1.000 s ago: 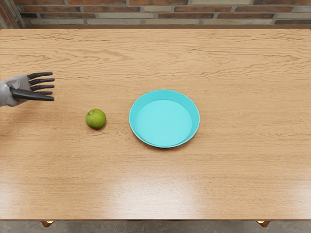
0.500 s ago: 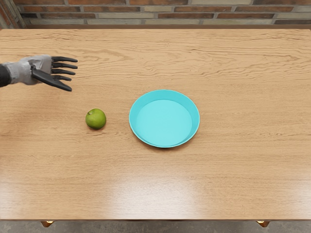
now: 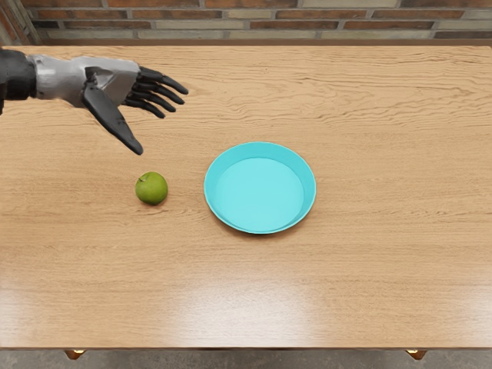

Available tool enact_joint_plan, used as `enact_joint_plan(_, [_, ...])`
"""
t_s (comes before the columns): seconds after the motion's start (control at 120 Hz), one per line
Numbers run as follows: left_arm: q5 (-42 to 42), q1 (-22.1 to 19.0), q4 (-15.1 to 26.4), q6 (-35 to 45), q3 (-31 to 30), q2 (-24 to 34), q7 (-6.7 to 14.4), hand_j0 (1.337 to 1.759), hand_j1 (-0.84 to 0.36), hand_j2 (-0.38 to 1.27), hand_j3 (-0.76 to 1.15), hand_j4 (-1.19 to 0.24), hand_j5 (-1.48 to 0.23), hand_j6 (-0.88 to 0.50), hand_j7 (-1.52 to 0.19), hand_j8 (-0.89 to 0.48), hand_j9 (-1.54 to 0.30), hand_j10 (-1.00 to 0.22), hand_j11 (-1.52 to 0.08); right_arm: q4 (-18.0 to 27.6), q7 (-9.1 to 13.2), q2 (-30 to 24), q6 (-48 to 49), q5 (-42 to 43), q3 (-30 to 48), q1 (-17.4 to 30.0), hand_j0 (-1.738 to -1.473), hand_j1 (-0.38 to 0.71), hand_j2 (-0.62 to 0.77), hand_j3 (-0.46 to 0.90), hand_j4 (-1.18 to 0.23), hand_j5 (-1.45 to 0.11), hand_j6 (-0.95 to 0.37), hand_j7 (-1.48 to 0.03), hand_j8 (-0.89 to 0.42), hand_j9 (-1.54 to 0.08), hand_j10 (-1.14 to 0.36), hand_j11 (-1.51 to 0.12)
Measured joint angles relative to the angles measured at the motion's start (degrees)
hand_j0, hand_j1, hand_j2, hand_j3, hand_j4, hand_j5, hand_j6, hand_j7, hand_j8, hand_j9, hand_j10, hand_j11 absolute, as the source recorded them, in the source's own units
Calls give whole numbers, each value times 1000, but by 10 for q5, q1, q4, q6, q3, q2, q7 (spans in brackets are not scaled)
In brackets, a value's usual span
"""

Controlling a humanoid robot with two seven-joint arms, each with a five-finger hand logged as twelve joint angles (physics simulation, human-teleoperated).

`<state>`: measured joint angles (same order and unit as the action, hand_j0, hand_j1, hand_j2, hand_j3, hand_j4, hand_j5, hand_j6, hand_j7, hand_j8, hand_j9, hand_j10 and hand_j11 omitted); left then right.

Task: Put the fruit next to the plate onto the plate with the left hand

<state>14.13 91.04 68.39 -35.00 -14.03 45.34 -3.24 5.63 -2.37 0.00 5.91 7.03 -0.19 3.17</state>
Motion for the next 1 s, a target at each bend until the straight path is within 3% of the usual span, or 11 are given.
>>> enact_joint_plan(0.05, [-26, 54, 15, 5, -90, -37, -36, 1658, 58, 50, 0, -244, -316, -244, -316, -243, -316, -243, -316, 0, 0, 0, 0, 0, 0, 0, -1658, -305, -7, 0, -37, -47, -37, -47, -37, -47, -37, -47])
enact_joint_plan(0.092, [-47, 69, 22, 22, -152, -70, -57, 1658, 58, 49, 0, -244, -316, -244, -316, -243, -316, -243, -316, 0, 0, 0, 0, 0, 0, 0, -1658, -305, -7, 0, -37, -47, -37, -47, -37, -47, -37, -47])
enact_joint_plan(0.175, [-74, 81, 27, 47, -227, -73, -80, 1658, 58, 49, 0, -244, -316, -244, -316, -244, -316, -243, -316, 0, 0, 0, 0, 0, 0, 0, -1658, -305, -7, 0, -37, -47, -37, -47, -37, -47, -37, -47])
enact_joint_plan(0.333, [-92, 110, 32, 62, -285, -77, -94, 1658, 58, 49, 0, -244, -316, -244, -316, -244, -316, -243, -316, 0, 0, 0, 0, 0, 0, 0, -1658, -305, -7, 0, -37, -47, -37, -47, -37, -47, -37, -47])
enact_joint_plan(0.492, [-95, 123, 35, 66, -306, -78, -90, 1658, 58, 50, 0, -244, -316, -244, -316, -244, -316, -243, -316, 0, 0, 0, 0, 0, 0, 0, -1658, -305, -7, 0, -37, -47, -37, -47, -37, -47, -37, -47])
enact_joint_plan(0.6, [-96, 186, 50, 72, -320, -78, -45, 1658, 58, 50, 0, -244, -316, -244, -316, -244, -316, -244, -316, 0, 0, 0, 0, 0, 0, 0, -1658, -305, -7, 0, -37, -48, -37, -47, -37, -47, -37, -47])
enact_joint_plan(0.733, [-96, 228, 79, 88, -344, -82, 34, 1658, 57, 49, 0, -245, -317, -245, -317, -245, -317, -244, -317, 0, 0, 0, 0, 0, 0, 0, -1658, -305, -7, 0, -37, -47, -37, -47, -37, -47, -37, -47])
enact_joint_plan(0.85, [-92, 234, 111, 141, -353, -96, 118, 1658, 55, 49, 0, -246, -319, -246, -319, -246, -319, -245, -319, 0, 0, 0, 0, 0, 0, 0, -1658, -305, -7, 0, -37, -47, -37, -47, -37, -47, -37, -47])
enact_joint_plan(0.925, [-90, 244, 134, 190, -356, -116, 157, 1658, 55, 50, 0, -246, -319, -246, -319, -246, -319, -246, -319, 0, 0, 0, 0, 0, 0, 0, -1658, -305, -7, 0, -37, -47, -37, -47, -37, -47, -37, -47])
enact_joint_plan(1.0, [-89, 255, 156, 247, -366, -151, 184, 1658, 54, 50, 0, -246, -320, -247, -320, -246, -320, -246, -320, 0, 0, 0, 0, 0, 0, 0, -1658, -305, -7, 0, -37, -47, -37, -47, -37, -47, -37, -47])
